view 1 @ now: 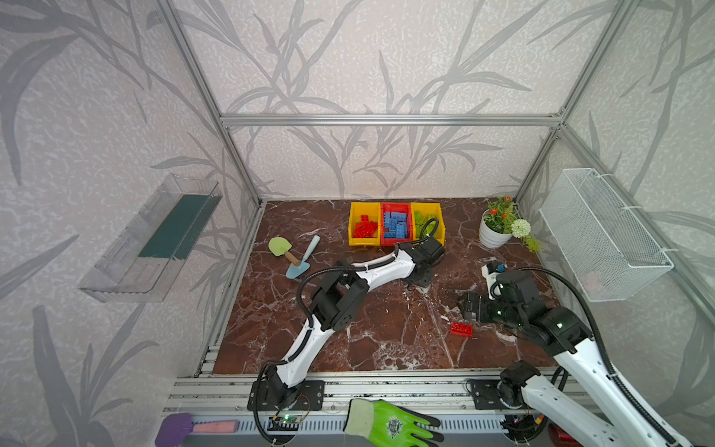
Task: Sort the legos into containers by color
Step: Pick up the lego from the center of the table, then place the lego in the container.
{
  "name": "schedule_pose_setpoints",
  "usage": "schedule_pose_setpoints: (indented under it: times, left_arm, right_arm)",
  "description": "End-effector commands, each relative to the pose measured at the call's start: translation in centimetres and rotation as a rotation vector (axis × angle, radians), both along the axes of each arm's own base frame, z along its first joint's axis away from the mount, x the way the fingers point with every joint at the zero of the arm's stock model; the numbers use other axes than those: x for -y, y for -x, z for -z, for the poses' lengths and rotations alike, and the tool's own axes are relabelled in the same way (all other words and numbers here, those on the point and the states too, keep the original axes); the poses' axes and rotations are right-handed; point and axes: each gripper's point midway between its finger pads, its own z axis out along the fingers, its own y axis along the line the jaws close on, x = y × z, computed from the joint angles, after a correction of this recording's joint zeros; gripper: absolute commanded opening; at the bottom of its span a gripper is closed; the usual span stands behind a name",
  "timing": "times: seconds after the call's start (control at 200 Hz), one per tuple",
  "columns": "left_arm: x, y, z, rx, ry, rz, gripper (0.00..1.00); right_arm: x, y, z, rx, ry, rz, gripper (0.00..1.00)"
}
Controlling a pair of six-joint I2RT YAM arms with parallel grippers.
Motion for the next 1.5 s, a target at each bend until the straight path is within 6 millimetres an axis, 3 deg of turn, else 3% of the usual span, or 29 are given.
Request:
schedule_pose_setpoints:
  times: [0.0, 0.175, 0.27, 0.475, 0.65, 0.835, 1.015, 1.14, 1.494]
  left_arm:
    - [-0.9, -0.6, 0.2, -0.013, -0.037, -0.016, 0.39]
    - [-1.6, -1.0, 0.1, -0.024, -0.047, -0.02, 0.29]
    - [-2.2, -1.5, -1.1, -0.004, -0.053, -0.02, 0.25]
    - [-4.2, -3.9, -6.3, 0.091, -0.058, -0.039, 0.23]
    - [-8.1, -7.7, -11.3, 0.199, -0.092, -0.123, 0.21]
    - [-12.2, -11.6, -14.1, 0.238, -0.06, -0.219, 0.21]
    - [-15.5, -15.5, -14.7, 0.247, -0.035, -0.295, 0.21]
    - [-17.2, -18.0, -13.9, 0.234, -0.011, -0.337, 0.21]
    - [-18.7, -21.9, -10.0, 0.233, 0.022, -0.379, 0.22]
  right_arm:
    - [0.3, -0.2, -0.1, -0.002, 0.017, 0.009, 0.99]
    - [-0.2, -1.0, -0.5, 0.001, 0.016, 0.001, 0.99]
    - [-0.6, -1.6, -0.8, 0.006, 0.009, -0.005, 0.99]
    - [-1.9, -3.4, -1.9, 0.014, -0.003, -0.028, 0.99]
    - [-3.0, -5.1, -2.8, 0.021, -0.01, -0.049, 0.99]
    - [-4.2, -7.1, -3.7, 0.026, -0.016, -0.07, 0.99]
    - [-5.2, -8.8, -4.1, 0.021, -0.012, -0.089, 0.99]
    - [-5.7, -9.8, -4.1, 0.013, 0.002, -0.099, 0.99]
    - [-6.4, -11.8, -3.6, -0.014, 0.04, -0.112, 0.99]
